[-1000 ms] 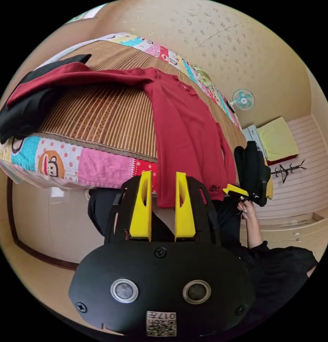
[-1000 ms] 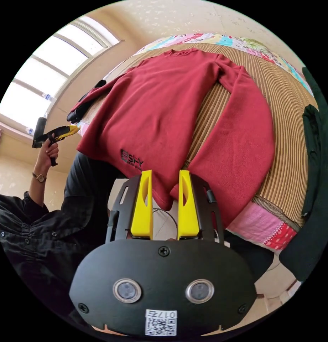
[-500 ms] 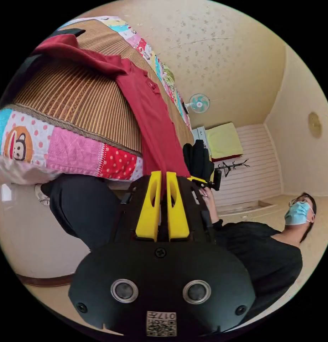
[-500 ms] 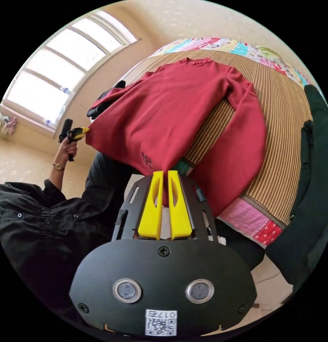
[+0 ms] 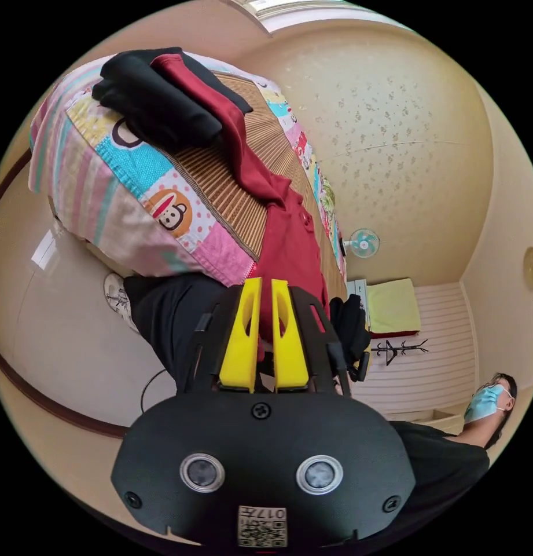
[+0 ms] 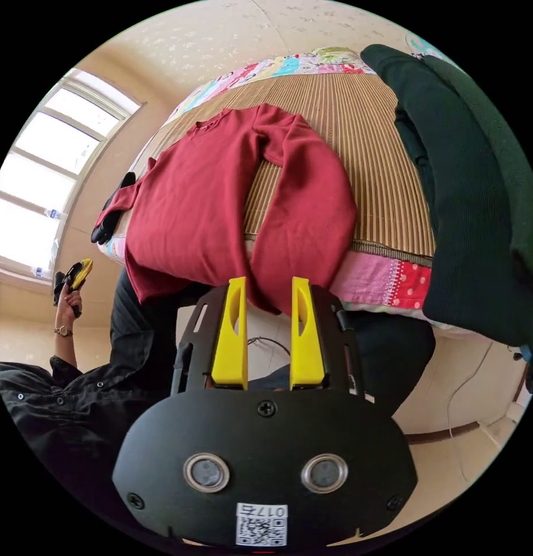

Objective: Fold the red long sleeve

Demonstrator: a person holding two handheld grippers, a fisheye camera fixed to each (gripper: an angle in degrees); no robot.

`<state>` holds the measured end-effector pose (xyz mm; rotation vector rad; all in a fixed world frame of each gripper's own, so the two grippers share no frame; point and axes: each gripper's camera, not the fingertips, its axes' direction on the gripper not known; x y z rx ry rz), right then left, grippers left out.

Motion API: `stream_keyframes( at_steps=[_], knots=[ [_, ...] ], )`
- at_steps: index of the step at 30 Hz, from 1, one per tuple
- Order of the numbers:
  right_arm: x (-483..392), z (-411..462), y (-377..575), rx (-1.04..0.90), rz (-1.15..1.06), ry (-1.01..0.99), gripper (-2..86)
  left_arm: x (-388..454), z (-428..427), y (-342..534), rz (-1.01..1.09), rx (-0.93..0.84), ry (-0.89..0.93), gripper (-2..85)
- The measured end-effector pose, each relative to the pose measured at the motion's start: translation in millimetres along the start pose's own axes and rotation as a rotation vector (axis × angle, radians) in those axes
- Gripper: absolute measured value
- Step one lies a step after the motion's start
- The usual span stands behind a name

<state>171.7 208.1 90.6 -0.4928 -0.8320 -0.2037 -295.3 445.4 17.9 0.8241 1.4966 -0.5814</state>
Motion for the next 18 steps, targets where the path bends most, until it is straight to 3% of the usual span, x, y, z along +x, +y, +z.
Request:
stream_keyframes(
  at_steps=[4,7,10,12,15,18],
  knots=[
    [-5.2,27.2,-14.7,-0.057,0.058,0.139,10.5,21.9,37.3,-2.3,0.083,-0.098,0.048,4.3],
    [1.5,-4.3,-15.4,-0.092,0.086,0.081,5.2,26.0,49.3,2.5,0.113,-0.146,0.173,4.4],
    [10.0,-80.5,-4.8,0.1,0.071,-0.245,3.9,26.9,46.3,13.3,0.15,-0.142,0.3,5.5],
    [-9.1,-139.0,-1.4,0.249,-0.121,-0.446,3.4,40.8,54.2,24.4,0.215,-0.182,0.285,9.1],
    [-34.3,-168.5,-6.6,0.259,-0.302,-0.619,3.1,81.3,83.9,41.9,0.386,-0.241,0.311,14.5],
    [-46.7,-160.9,-12.9,0.214,-0.329,-0.722,2.9,143.1,113.7,68.7,0.642,-0.275,0.356,17.3]
  ],
)
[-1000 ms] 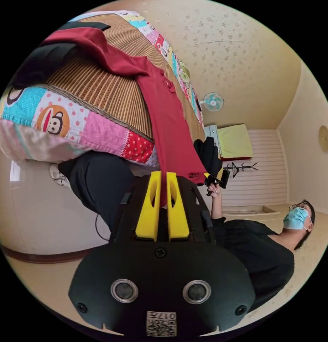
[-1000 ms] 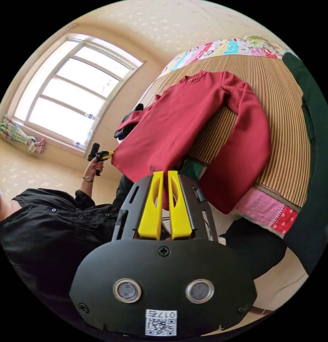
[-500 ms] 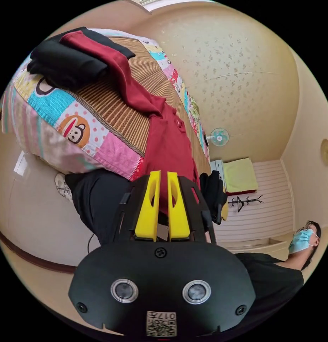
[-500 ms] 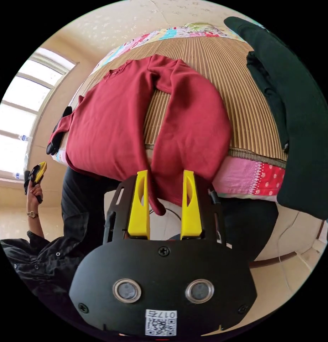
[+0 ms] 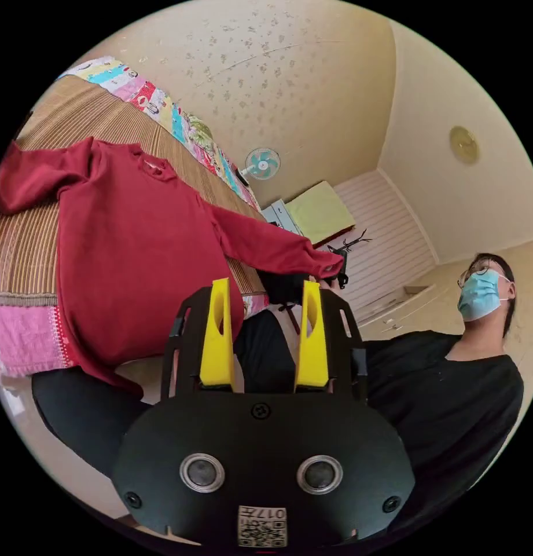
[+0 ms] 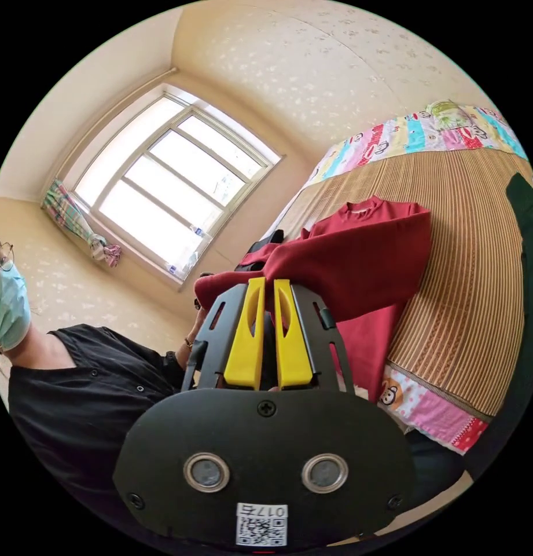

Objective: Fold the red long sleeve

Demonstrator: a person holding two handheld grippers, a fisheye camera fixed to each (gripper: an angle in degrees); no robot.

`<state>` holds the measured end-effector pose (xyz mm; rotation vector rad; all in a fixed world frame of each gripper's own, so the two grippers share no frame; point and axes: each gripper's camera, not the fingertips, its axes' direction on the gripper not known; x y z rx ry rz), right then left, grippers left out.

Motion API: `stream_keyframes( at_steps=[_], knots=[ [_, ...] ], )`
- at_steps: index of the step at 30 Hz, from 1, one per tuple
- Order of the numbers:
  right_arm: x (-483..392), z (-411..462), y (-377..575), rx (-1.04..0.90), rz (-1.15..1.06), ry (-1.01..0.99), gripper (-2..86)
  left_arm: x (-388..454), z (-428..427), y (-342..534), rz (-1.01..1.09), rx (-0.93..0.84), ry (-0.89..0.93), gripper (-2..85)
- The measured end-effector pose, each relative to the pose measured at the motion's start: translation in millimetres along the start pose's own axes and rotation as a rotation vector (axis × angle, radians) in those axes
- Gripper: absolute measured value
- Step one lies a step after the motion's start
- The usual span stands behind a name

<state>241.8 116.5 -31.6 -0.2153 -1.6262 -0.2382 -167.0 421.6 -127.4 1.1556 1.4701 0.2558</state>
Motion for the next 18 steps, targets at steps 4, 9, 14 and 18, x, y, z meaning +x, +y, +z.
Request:
stream_keyframes(
  at_steps=[4,9,14,18],
  knots=[
    [12.5,23.3,2.4,-0.056,0.069,-0.008,2.9,58.2,49.4,-20.8,0.227,-0.109,-0.083,19.7],
    [21.5,36.4,15.3,-0.002,0.105,-0.052,3.0,51.2,114.2,-35.2,0.135,-0.287,-0.246,17.4],
    [13.9,16.3,29.1,0.124,0.014,0.014,3.9,37.3,88.4,-61.0,0.134,-0.143,-0.062,7.2],
    [23.1,-4.1,36.4,0.258,-0.015,0.216,4.8,7.3,11.6,-80.9,0.021,-0.102,-0.196,6.4]
  ],
)
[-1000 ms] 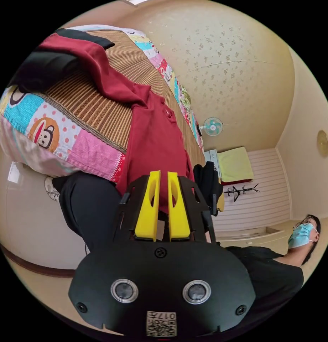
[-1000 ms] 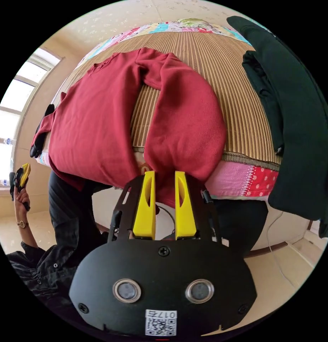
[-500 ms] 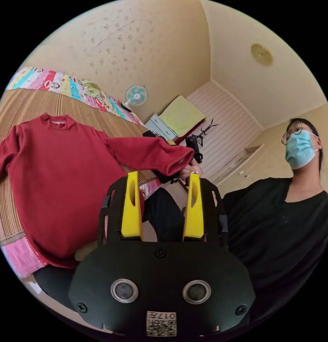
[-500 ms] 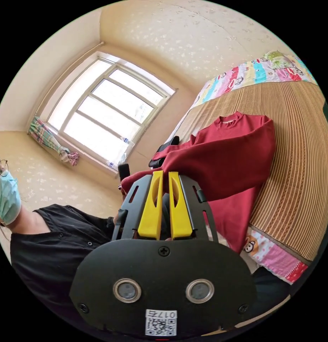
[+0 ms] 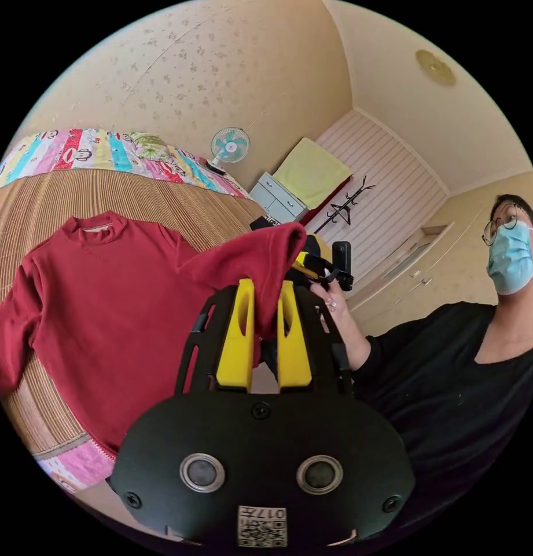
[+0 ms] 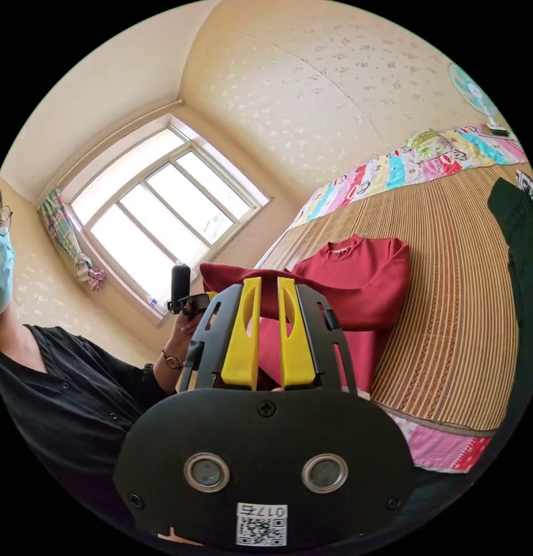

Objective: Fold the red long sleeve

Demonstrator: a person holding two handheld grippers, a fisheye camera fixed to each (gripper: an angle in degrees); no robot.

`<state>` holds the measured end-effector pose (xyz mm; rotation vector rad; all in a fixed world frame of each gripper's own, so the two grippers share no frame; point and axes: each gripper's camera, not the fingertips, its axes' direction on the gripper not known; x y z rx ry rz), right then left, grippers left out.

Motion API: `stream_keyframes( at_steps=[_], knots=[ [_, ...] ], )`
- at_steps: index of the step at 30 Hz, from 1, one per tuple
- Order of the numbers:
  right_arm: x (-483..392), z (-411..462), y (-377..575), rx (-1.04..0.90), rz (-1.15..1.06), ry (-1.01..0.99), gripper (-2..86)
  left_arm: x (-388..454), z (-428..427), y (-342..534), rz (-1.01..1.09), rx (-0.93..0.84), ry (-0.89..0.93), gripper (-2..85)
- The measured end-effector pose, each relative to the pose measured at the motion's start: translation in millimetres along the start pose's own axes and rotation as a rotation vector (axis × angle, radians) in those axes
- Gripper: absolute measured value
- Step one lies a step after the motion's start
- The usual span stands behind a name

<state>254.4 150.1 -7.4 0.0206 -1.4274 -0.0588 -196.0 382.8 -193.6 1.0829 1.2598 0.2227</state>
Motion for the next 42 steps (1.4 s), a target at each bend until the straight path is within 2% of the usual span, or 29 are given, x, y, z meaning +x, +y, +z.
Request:
stream_keyframes(
  at_steps=[4,6,8,11,14,16,18,20,22,24,27,29,31,34,36,37,39,42],
  knots=[
    [34.9,52.5,-14.7,-0.158,0.042,0.2,6.4,-61.0,-33.4,39.2,-0.257,0.035,-0.143,6.4],
    [61.3,92.9,-20.4,-0.118,0.066,0.39,7.2,-95.8,-32.2,68.9,-0.389,0.021,-0.176,6.4],
    [82.1,125.5,-24.1,-0.092,0.137,0.483,7.8,-109.3,-27.1,82.6,-0.449,-0.015,-0.196,6.5],
    [104.3,180.2,-39.4,-0.078,0.173,0.47,9.0,-115.5,-31.4,95.5,-0.488,0.05,-0.197,7.1],
    [119.7,229.6,-67.4,-0.124,0.145,0.579,10.6,-125.6,-38.8,100.6,-0.536,0.112,-0.222,9.0],
    [134.9,261.7,-82.0,-0.182,0.108,0.646,11.1,-132.6,-38.9,100.6,-0.54,0.117,-0.256,8.3],
    [164.8,306.8,-90.6,-0.328,0.094,0.63,9.5,-139.6,-38.2,97.4,-0.543,0.093,-0.263,5.0],
    [173.9,323.4,-89.7,-0.36,0.059,0.641,7.3,-133.8,-43.4,90.0,-0.5,0.104,-0.25,4.1],
    [167.5,321.1,-87.9,-0.307,0.007,0.658,5.5,-118.2,-53.7,75.7,-0.402,0.133,-0.247,3.9],
    [152.4,303.0,-80.3,-0.143,-0.042,0.702,4.1,-93.5,-70.8,46.4,-0.232,0.178,-0.249,3.8],
    [153.8,284.3,-71.0,0.014,-0.029,0.741,3.3,-77.7,-89.1,0.9,-0.027,0.231,-0.248,3.8],
    [166.8,279.4,-67.3,0.059,0.018,0.73,3.0,-88.5,-95.3,-26.9,0.013,0.244,-0.234,3.8],
    [185.2,283.4,-63.8,0.049,0.066,0.739,2.8,-116.4,-92.9,-50.9,-0.014,0.248,-0.233,3.8],
    [225.4,301.1,-58.1,-0.051,0.211,0.809,2.4,-198.1,-65.4,-72.5,-0.274,0.152,-0.269,4.0],
    [240.4,300.1,-61.7,-0.081,0.269,0.762,2.1,-252.5,-44.5,-63.8,-0.505,0.048,-0.308,5.1],
    [241.9,299.2,-62.0,-0.083,0.274,0.754,2.0,-256.6,-45.2,-59.7,-0.518,0.063,-0.293,5.6],
    [236.9,290.8,-59.5,-0.067,0.266,0.752,1.5,-245.0,-64.1,-39.1,-0.515,0.218,-0.249,6.3],
    [211.3,274.2,-50.2,-0.008,0.178,0.704,1.2,-206.4,-90.9,-3.3,-0.522,0.357,-0.345,6.9]
  ],
)
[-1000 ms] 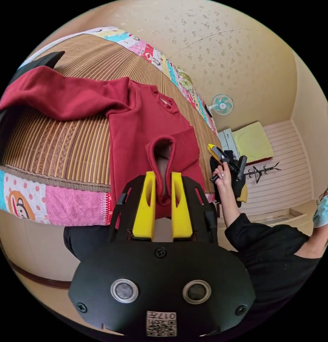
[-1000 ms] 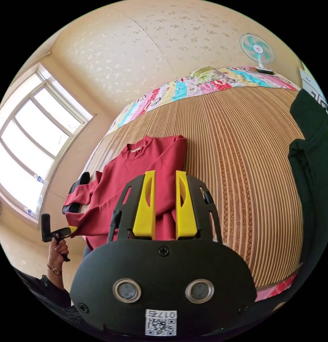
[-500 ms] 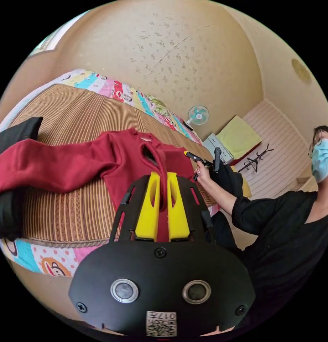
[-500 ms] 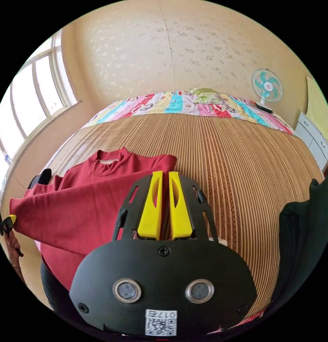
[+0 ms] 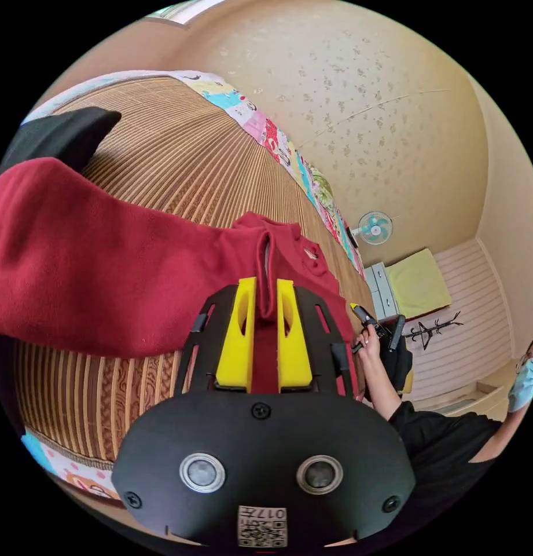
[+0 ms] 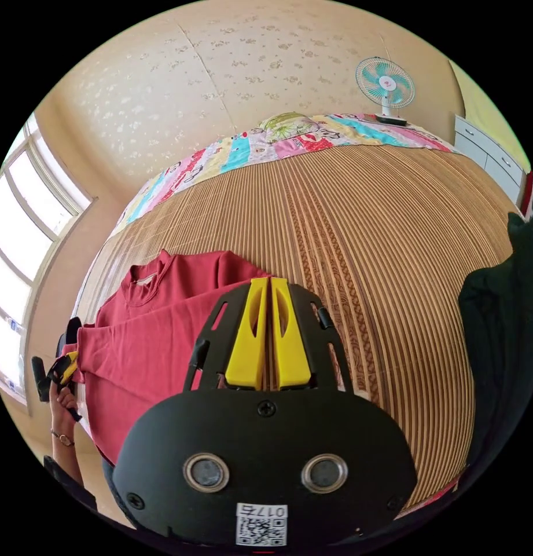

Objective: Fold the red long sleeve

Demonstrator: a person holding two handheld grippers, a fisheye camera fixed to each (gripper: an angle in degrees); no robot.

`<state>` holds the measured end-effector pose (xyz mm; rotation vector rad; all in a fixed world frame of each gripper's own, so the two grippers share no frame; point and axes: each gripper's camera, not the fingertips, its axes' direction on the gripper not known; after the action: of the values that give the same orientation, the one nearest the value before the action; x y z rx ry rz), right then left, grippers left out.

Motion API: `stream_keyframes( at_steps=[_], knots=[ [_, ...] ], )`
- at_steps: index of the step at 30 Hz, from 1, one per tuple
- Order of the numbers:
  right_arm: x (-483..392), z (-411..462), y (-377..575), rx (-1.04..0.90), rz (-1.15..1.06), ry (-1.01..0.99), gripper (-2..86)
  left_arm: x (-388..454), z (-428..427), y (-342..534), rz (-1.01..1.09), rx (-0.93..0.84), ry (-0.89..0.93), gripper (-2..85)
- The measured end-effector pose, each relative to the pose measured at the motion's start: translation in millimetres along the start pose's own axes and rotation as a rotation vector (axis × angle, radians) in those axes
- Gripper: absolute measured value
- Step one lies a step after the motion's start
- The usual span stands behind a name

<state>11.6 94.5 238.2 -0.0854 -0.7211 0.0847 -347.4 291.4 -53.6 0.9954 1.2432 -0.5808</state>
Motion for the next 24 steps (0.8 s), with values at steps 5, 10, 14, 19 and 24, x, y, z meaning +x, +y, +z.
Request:
stream_keyframes(
  at_steps=[5,10,14,19,24],
  knots=[
    [-32.1,-20.6,32.7,-0.01,-0.163,-0.122,1.1,-20.1,-69.2,63.8,-0.186,0.216,-0.062,9.5],
    [-49.6,33.4,64.0,-0.253,-0.381,0.183,0.6,-63.0,-104.6,87.5,-0.371,0.277,-0.016,13.1],
    [-32.2,40.6,58.9,-0.24,-0.371,0.267,0.3,-65.4,-127.7,75.5,-0.339,0.309,-0.05,13.7],
    [-24.2,14.7,59.2,-0.208,-0.263,0.234,0.3,-60.1,-151.6,46.4,-0.279,0.404,-0.062,13.7],
    [-25.4,-28.3,93.2,-0.148,-0.242,0.08,0.5,-70.5,-109.9,1.5,-0.339,0.229,-0.096,12.8]
  ],
)
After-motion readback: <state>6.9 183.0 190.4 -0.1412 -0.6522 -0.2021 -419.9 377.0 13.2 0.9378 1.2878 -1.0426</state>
